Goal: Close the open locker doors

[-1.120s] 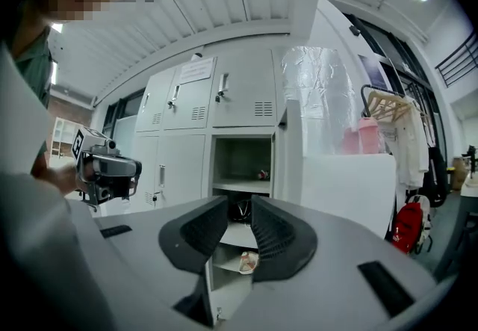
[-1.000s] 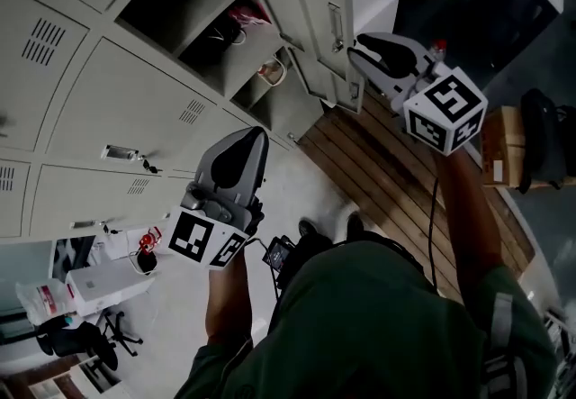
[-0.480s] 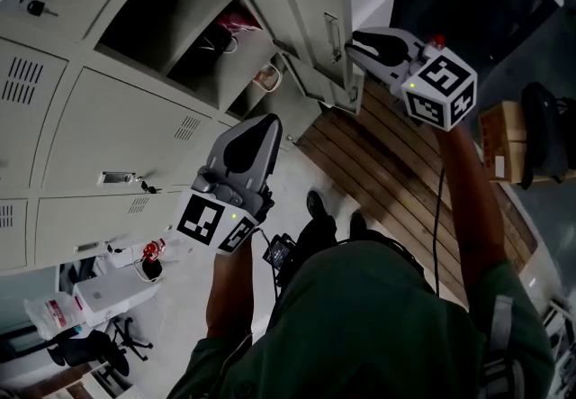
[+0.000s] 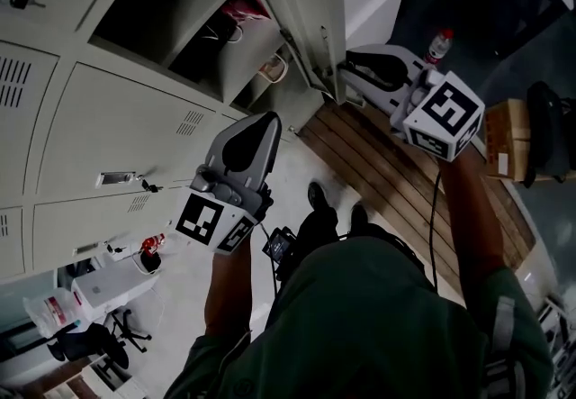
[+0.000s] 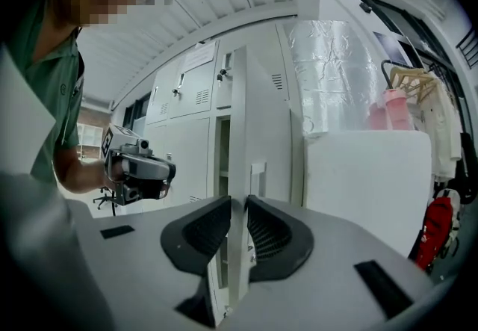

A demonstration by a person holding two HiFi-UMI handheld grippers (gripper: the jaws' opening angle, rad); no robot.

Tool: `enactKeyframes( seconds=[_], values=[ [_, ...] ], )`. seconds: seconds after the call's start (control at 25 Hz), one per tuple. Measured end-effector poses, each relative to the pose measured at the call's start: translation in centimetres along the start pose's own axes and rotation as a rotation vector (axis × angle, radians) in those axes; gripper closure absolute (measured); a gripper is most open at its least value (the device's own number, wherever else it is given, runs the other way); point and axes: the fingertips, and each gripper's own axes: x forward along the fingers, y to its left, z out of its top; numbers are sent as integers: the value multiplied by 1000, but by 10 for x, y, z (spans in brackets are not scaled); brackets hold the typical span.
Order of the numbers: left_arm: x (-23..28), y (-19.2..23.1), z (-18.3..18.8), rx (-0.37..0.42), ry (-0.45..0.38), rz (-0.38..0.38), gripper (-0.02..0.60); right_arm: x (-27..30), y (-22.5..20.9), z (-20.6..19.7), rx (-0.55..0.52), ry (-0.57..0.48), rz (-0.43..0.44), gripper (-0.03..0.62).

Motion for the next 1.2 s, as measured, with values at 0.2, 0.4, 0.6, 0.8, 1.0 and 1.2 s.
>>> enactKeyframes(
  seconds=[0.2, 0.4, 0.6, 0.8, 1.0, 1.2],
  values=[
    [-19, 19, -6, -24, -1, 43, 580, 24, 30, 2, 1, 9, 50, 533],
    [-35, 38, -10, -33, -8, 77, 580, 53, 54, 3, -4, 20, 109, 536],
    [-49, 53, -12, -52, -7, 123, 580, 81, 74, 10, 16, 18, 184, 537],
    [-60, 71, -19, -54, -12, 119, 580, 109, 83, 12, -19, 35, 202, 537],
    [-74, 85, -28, -83, -4, 135, 580, 137, 95, 14, -31, 47, 224, 537],
    [-84, 97, -32, -97, -9, 153, 580, 160, 96, 16, -42, 54, 225, 537]
  ],
)
